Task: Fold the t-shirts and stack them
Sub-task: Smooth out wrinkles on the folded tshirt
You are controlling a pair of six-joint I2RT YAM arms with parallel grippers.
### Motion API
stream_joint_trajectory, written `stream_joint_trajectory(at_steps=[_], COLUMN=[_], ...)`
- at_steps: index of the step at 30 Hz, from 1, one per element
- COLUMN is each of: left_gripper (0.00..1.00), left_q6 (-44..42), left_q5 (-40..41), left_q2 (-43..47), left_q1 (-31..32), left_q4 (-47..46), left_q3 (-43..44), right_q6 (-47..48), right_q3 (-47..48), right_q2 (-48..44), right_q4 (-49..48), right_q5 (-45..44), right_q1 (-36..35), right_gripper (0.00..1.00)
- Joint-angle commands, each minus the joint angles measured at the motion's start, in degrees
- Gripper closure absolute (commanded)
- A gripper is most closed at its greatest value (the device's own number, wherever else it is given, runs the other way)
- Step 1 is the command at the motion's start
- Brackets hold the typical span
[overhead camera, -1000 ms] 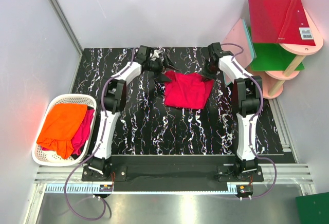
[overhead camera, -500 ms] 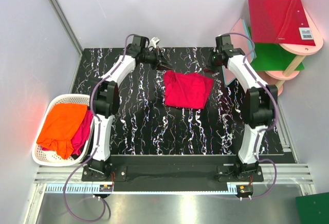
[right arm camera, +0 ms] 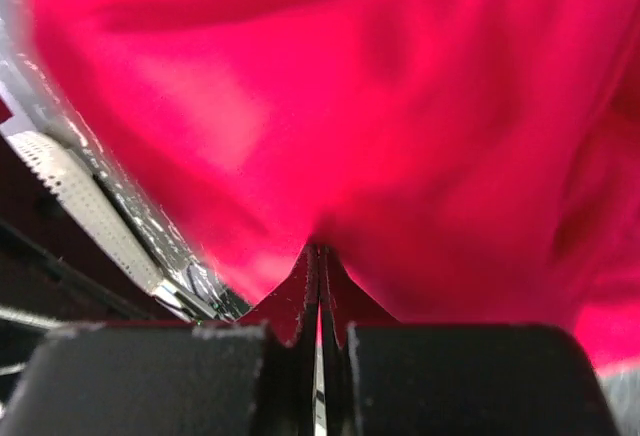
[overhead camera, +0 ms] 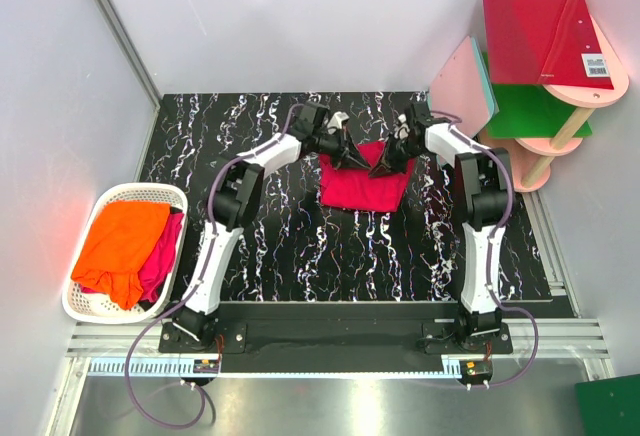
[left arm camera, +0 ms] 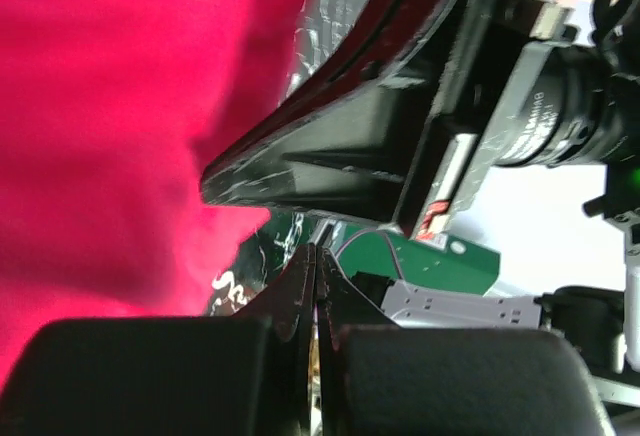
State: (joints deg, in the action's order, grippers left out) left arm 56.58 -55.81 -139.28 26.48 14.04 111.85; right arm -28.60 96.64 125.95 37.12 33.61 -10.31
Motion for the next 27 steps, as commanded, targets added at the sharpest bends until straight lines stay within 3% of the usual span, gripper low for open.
stream_joint_trajectory(at_steps=[1,9,15,20,27], left_gripper=[1.0,1.0,1.0,1.0,1.0], left_q6=[6.53,2.67,-0.94,1.59,5.04], left_q5=[-0.18,8.26,12.92,7.66,4.31], left_q2=[-2.3,-5.91,-3.72,-3.63,4.71], left_q1=[-1.25,-3.89,-5.91,-6.7,-8.64], left_q4=[-8.25,-1.92,3.71,-2.43,-10.62], left_q3=[-0.41,2.49,-0.75,-0.23,-2.78], right_q6=[-1.72,-0.58,-0.05,0.3,2.5], right_q3=[5.21,12.34,22.69,27.19,26.59], right_q2=[3.5,9.83,16.85,17.58,9.15], right_q4=[-0.12,0.76,1.55,2.51,2.69], right_q5=[3.05,-5.21,-4.25,-2.23,-2.4], right_q1=[0.37,0.37,0.29,0.29,0.29], right_gripper=[1.0,1.0,1.0,1.0,1.0])
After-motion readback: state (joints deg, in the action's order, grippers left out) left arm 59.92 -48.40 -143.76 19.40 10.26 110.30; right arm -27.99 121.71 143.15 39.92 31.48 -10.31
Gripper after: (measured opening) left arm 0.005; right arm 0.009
